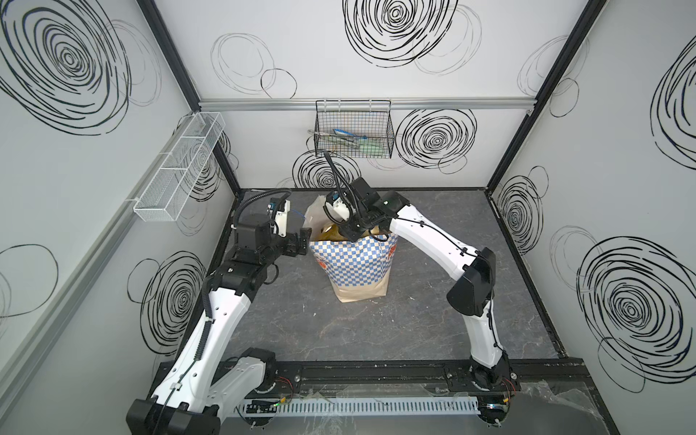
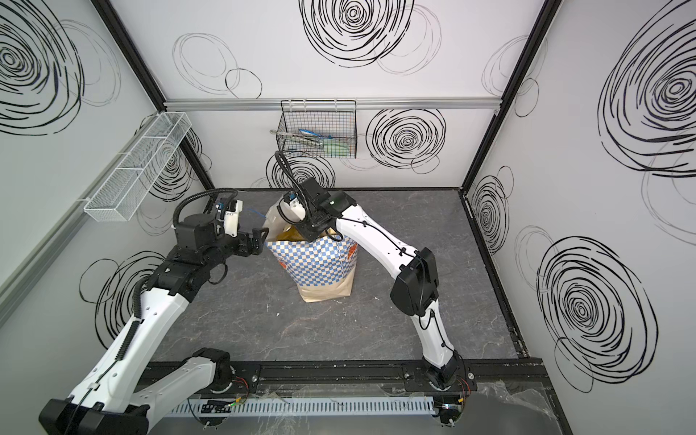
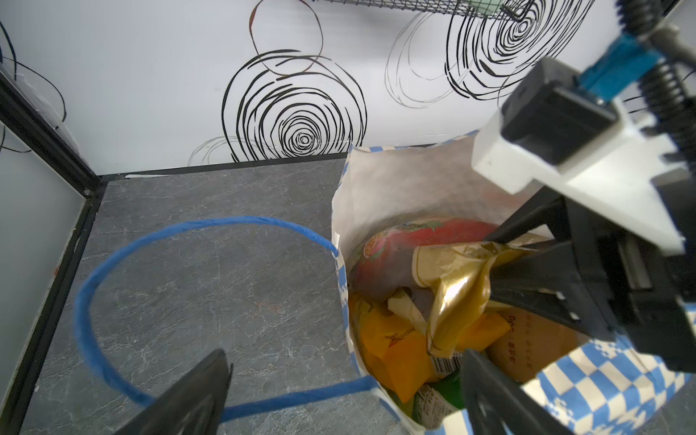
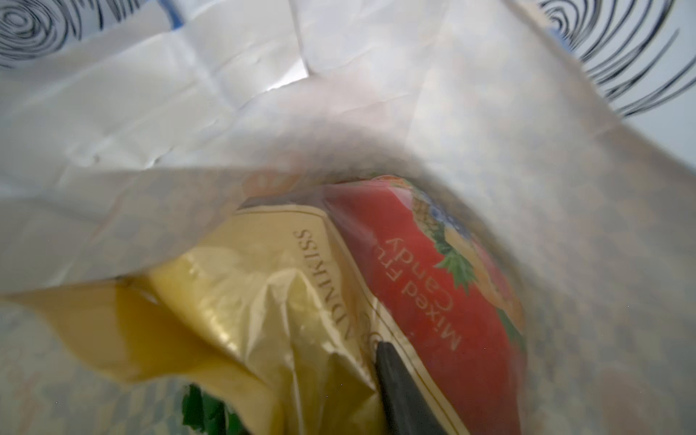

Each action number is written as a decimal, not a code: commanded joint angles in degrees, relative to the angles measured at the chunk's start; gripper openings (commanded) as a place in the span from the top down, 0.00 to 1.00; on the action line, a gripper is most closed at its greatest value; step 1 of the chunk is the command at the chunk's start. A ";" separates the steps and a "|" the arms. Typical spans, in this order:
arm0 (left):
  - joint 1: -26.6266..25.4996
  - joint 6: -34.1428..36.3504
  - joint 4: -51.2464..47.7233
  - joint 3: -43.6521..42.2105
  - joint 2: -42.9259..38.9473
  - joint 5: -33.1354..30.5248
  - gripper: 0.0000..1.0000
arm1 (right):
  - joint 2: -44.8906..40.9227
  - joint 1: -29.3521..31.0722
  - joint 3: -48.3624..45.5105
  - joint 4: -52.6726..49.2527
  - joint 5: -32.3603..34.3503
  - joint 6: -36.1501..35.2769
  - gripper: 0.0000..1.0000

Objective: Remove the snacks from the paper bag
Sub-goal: 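Hold the bag rim with the left gripper while the right reaches inside, then grasp the gold-and-red candy bag with the right gripper and lift it out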

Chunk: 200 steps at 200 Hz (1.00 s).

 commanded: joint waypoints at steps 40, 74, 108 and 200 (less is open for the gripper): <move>0.58 -0.44 4.62 -1.11 -2.32 1.46 0.04 | -3.92 0.38 1.79 3.02 -0.14 2.12 1.00; 2.83 -2.52 8.47 -1.86 -3.12 11.47 0.04 | -8.97 0.70 -0.75 10.12 0.10 4.51 1.00; 4.11 -3.83 11.05 -2.89 -4.50 14.41 0.04 | -13.74 0.79 -3.53 16.39 2.11 5.66 1.00; 6.27 -5.85 14.25 -4.85 -7.07 15.34 0.04 | -16.41 0.88 -1.46 21.63 2.87 6.32 1.00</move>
